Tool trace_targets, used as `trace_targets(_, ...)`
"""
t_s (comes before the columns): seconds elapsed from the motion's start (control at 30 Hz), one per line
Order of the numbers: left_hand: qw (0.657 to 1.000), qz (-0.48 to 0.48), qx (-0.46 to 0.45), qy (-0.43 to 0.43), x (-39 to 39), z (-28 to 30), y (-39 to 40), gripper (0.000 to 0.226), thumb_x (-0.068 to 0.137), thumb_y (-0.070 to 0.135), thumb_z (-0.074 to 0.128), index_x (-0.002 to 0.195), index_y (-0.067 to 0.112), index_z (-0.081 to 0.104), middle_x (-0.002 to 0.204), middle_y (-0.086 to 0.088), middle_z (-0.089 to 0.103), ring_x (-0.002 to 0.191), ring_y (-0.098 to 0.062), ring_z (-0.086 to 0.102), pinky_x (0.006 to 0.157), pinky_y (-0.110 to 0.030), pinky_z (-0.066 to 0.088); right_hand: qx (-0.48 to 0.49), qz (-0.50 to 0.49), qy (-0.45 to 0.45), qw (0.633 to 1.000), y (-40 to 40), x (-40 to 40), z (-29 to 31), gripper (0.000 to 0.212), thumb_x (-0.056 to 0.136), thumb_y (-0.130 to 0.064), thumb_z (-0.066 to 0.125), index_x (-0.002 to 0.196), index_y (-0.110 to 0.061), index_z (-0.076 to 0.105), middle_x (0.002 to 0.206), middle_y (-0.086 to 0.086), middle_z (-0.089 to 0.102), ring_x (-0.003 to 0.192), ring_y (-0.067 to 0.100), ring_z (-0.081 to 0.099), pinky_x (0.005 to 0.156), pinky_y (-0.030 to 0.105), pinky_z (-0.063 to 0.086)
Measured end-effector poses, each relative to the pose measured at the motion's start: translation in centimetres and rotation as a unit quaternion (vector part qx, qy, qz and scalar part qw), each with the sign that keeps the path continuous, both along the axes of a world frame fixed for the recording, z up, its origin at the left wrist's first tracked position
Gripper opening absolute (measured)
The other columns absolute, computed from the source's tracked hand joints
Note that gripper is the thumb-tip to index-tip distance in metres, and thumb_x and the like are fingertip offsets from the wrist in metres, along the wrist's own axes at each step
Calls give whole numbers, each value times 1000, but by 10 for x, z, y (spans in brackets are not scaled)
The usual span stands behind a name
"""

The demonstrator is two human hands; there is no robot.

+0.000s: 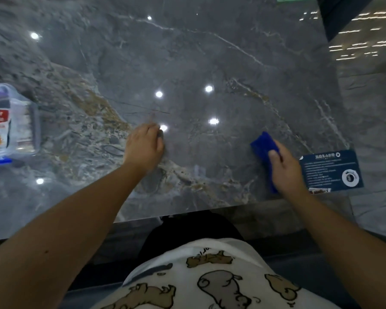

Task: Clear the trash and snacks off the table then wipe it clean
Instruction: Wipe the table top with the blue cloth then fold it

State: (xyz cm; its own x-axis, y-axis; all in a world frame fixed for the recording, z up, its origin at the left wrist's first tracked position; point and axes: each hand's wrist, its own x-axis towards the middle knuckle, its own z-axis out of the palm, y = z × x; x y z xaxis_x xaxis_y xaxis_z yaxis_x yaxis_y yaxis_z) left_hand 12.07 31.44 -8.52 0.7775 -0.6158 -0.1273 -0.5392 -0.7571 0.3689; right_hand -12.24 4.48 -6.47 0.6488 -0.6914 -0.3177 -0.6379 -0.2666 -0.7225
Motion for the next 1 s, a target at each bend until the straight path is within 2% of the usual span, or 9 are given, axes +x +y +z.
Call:
trace_targets(0.07, 1000, 14, -10, 13, -8, 0, 34, 34, 91, 21, 45, 116, 5, 60, 113, -21, 61, 103, -39, 56, 91, -46, 43, -33, -14, 14, 999, -10, -10, -2, 39, 100, -27, 41, 138, -16, 46, 134, 14, 55, 121, 29, 51, 99, 31, 33)
trace_targets(0.13, 999, 35, -13, 27, -14, -1, 70, 31, 93, 21, 46, 116, 8, 61, 112, -19, 62, 100, -39, 58, 86, -45, 45, -70, -18, 17, 997, -15, -17, -3, 39, 101, -27, 39, 137, -14, 46, 133, 17, 55, 121, 33, 50, 97, 32, 33)
trace_targets(0.27, 995, 87, -19, 36, -14, 1, 141, 36, 88, 25, 42, 110, 10, 66, 104, -18, 65, 91, -39, 62, 77, -43, 49, -143, -26, 73, 987, -10, -19, -11, 41, 101, -27, 37, 139, -13, 43, 133, 22, 54, 119, 39, 50, 101, 45, 37)
trace_targets(0.33, 995, 98, -3, 30, -8, 2, 178, 39, 86, 26, 41, 109, 9, 68, 102, -20, 66, 93, -40, 61, 81, -45, 48, -195, 21, 122, 973, 3, -14, -22, 44, 101, -23, 38, 141, -5, 39, 141, 26, 45, 127, 43, 42, 109, 49, 31)
trace_targets(0.4, 994, 107, 27, 0, -2, 2, 216, 42, 82, 26, 39, 105, 7, 69, 102, -21, 65, 95, -42, 58, 84, -48, 45, -234, 61, 167, 956, 19, -8, -33, 48, 102, -23, 35, 145, -2, 30, 150, 27, 29, 138, 44, 26, 114, 52, 21)
trace_targets(0.47, 990, 124, 57, -28, 2, 1, 252, 43, 80, 26, 40, 107, 6, 67, 113, -22, 62, 105, -43, 54, 91, -51, 41, -247, 47, 191, 949, 37, 1, -41, 52, 102, -27, 31, 148, -5, 22, 155, 23, 19, 143, 41, 16, 115, 53, 16)
trace_targets(0.67, 971, 215, 91, -49, 6, -17, 327, 55, 82, 31, 39, 130, 6, 50, 144, -22, 40, 131, -43, 35, 106, -55, 27, -267, 83, 207, 938, 116, 29, -48, 54, 101, -30, 29, 149, -7, 18, 157, 20, 17, 144, 36, 15, 117, 51, 13)
trace_targets(0.83, 974, 206, 62, -75, 9, -37, 346, 55, 86, 34, 36, 132, 6, 46, 144, -24, 40, 133, -43, 33, 108, -53, 24, -273, 123, 199, 933, 206, 56, -46, 54, 99, -27, 36, 148, -7, 23, 156, 20, 21, 143, 37, 19, 117, 51, 13)
trace_targets(1.0, 973, 210, 56, -72, 11, -38, 348, 55, 84, 36, 38, 131, 10, 46, 144, -21, 40, 133, -41, 33, 108, -53, 26, -263, 191, 184, 928, 284, 80, -49, 54, 98, -30, 32, 148, -12, 22, 157, 16, 19, 145, 32, 13, 117, 48, 9)
